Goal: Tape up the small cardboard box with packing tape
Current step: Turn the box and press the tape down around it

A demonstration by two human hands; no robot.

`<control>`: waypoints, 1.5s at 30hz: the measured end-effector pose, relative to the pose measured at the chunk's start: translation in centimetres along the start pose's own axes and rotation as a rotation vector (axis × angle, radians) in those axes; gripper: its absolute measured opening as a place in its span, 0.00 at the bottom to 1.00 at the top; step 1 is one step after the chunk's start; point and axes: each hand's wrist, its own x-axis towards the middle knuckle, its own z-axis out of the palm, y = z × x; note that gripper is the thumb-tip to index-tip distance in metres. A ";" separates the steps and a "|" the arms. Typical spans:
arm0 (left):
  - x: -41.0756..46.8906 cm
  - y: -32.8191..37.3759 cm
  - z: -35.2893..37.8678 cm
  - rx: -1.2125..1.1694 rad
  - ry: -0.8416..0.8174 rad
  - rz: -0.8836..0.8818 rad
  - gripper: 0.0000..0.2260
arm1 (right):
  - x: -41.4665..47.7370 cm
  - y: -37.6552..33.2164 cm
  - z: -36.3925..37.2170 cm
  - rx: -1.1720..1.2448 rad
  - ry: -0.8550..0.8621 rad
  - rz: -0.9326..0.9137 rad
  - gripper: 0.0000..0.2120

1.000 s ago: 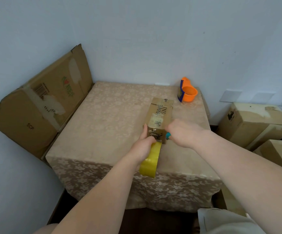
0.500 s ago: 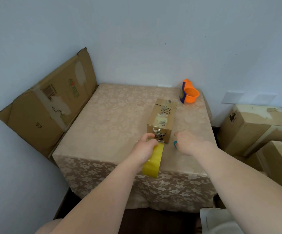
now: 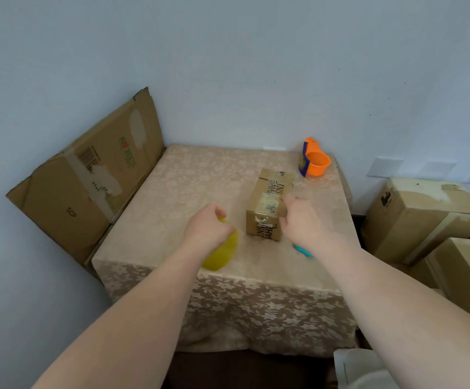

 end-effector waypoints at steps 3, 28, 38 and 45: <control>0.7 -0.7 -0.6 0.251 0.062 -0.001 0.14 | 0.0 -0.1 0.4 0.038 -0.012 -0.006 0.26; 2.6 1.4 3.6 0.199 -0.198 0.215 0.25 | -0.1 0.9 2.6 0.292 -0.153 0.038 0.41; -0.8 2.9 2.6 -0.066 -0.232 0.247 0.39 | -1.0 0.2 0.4 0.483 -0.083 0.026 0.49; -2.7 4.2 1.0 -0.181 -0.133 0.255 0.44 | -2.7 -1.0 -2.3 0.403 -0.003 -0.029 0.51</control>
